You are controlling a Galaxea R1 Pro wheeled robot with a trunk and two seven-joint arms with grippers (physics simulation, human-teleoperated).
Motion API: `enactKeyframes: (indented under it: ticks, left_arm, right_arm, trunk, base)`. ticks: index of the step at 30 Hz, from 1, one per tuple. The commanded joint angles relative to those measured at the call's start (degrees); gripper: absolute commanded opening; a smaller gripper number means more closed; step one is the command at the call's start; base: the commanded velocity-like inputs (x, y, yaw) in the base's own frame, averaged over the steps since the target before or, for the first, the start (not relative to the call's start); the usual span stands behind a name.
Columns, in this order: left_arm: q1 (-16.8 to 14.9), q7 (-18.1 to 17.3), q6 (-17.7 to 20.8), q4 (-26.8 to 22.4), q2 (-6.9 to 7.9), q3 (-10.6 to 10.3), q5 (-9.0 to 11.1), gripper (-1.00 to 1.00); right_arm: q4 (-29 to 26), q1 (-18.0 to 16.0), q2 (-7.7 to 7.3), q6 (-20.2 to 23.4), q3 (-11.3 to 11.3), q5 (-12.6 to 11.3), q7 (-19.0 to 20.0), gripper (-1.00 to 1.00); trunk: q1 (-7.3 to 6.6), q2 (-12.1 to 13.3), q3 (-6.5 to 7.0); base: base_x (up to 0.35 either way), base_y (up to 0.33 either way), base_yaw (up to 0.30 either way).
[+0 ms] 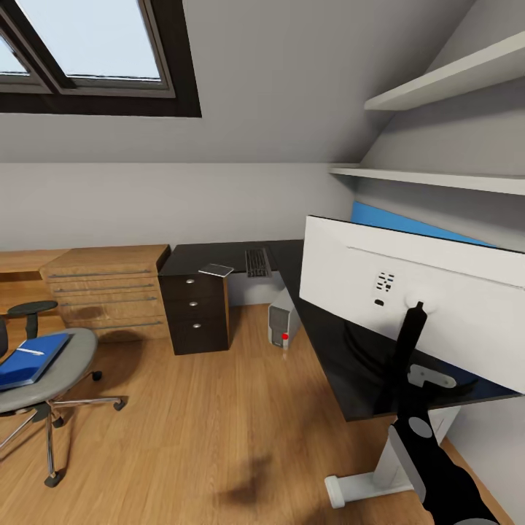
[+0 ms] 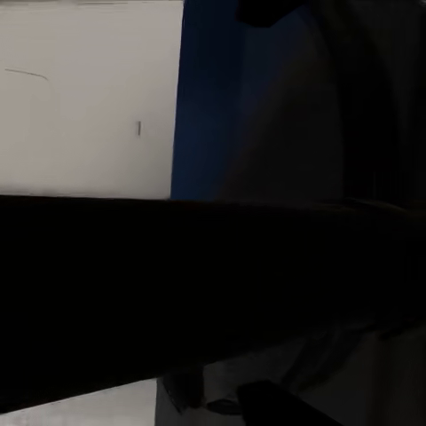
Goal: In the bedroom, organize the workspace by keeping the computer under the desk, ensuring the monitor is on the desk, placing the keyboard on the desk next to the monitor, placing the mouse on the desk next to the keyboard, moving the folder from the swivel chair onto the desk next to the mouse, stacking the notebook on top of the folder with the pen on top of the notebook, and positioning the swivel chair next to the desk.
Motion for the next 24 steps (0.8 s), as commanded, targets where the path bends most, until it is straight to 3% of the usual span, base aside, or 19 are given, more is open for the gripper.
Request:
enactKeyframes:
  ticks: [1,8,14,24]
  left_arm:
    - [-0.03,0.17,-0.17,0.03,-0.02,0.09,-0.05,1.0]
    - [-0.03,0.2,-0.16,0.03,-0.06,0.09,-0.07,1.0]
    - [-0.03,0.18,-0.16,0.03,-0.1,0.09,-0.09,1.0]
    - [-0.03,0.12,-0.16,0.04,-0.08,0.09,-0.07,1.0]
  right_arm:
    - [0.02,-0.04,-0.02,-0.4,0.32,-0.61,-0.06,1.0]
    - [0.04,-0.04,-0.06,-0.46,2.67,-0.59,-0.08,1.0]
    - [-0.02,-0.04,-0.08,-0.49,4.14,1.22,1.26,1.0]
    - [0.06,-0.04,0.11,-0.49,4.75,2.25,3.52,1.0]
  trunk:
    - [0.0,-0.03,-0.06]
    - [0.0,-0.03,-0.06]
    - [0.0,-0.03,-0.06]
    - [0.0,-0.03,-0.06]
  base:
    - [-0.003,0.0,0.0]
    - [-0.001,0.0,0.0]
    - [0.0,0.0,0.0]
    - [0.0,0.0,0.0]
